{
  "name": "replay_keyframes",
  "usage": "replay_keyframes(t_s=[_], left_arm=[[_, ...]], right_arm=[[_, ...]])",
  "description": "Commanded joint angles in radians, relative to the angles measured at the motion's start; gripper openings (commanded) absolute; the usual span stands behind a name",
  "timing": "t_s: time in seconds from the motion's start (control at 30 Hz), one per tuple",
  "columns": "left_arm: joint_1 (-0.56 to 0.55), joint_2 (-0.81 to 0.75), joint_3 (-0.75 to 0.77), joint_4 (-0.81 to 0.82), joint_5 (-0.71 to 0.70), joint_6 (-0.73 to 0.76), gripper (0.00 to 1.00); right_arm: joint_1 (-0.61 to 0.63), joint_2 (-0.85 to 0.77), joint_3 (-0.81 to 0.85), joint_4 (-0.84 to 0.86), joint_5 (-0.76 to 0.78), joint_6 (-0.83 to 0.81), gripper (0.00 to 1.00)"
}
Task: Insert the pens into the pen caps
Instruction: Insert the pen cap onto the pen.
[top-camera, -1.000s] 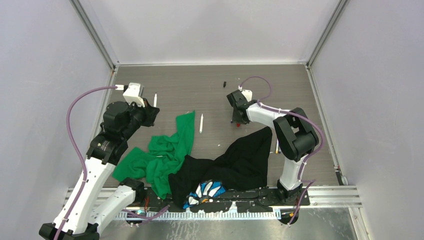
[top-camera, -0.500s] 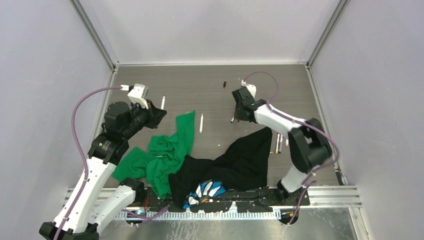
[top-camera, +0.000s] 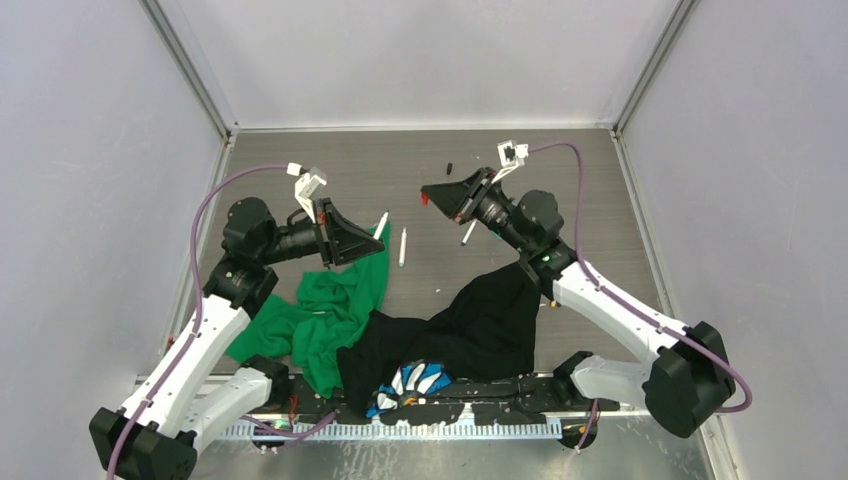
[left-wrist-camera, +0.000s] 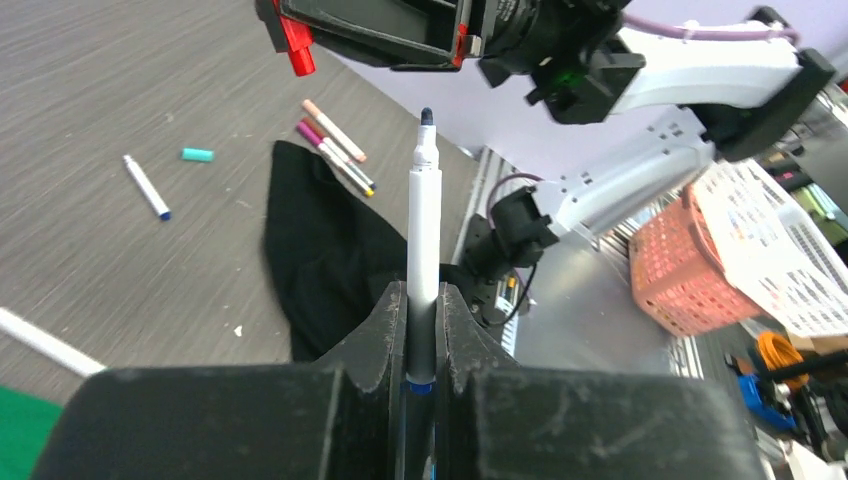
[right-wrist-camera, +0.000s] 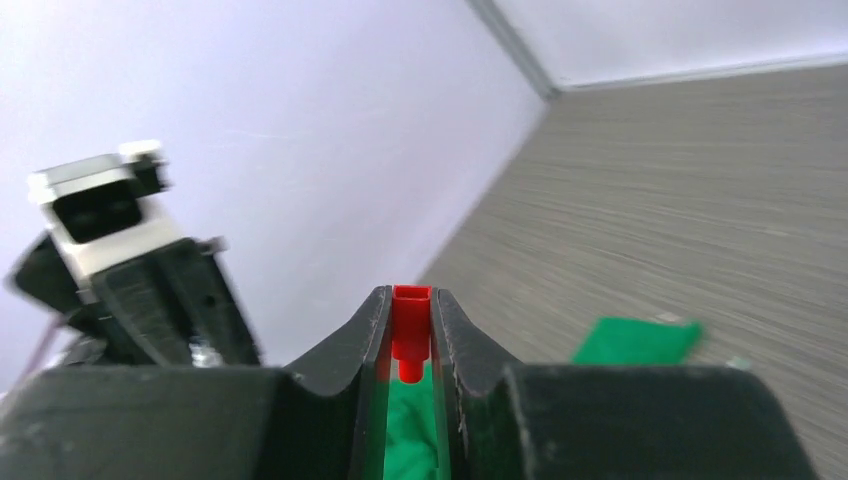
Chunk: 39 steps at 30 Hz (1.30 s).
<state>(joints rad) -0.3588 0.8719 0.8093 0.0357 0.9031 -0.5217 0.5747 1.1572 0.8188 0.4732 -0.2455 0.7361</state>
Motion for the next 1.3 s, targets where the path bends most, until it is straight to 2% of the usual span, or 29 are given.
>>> replay_keyframes(t_s=[0.0, 0.17, 0.27, 1.27], left_arm=[[-0.004, -0.009, 0.007, 0.130, 0.140, -0.046, 0.00], [-0.005, -0.008, 0.008, 0.129, 0.150, -0.046, 0.00], [-0.005, -0.012, 0.008, 0.122, 0.139, -0.042, 0.00], [-0.005, -0.042, 0.012, 0.064, 0.062, -0.006, 0.00]], right_arm=[[0.086, 0.010, -0.020, 0.461, -0.042, 0.108, 0.01], [0.127, 0.067, -0.033, 0.647, 0.002, 0.139, 0.01], [0.138, 0.097, -0.029, 0.698, 0.005, 0.160, 0.01], [0.216, 0.137, 0.014, 0.644, -0.038, 0.121, 0.01]])
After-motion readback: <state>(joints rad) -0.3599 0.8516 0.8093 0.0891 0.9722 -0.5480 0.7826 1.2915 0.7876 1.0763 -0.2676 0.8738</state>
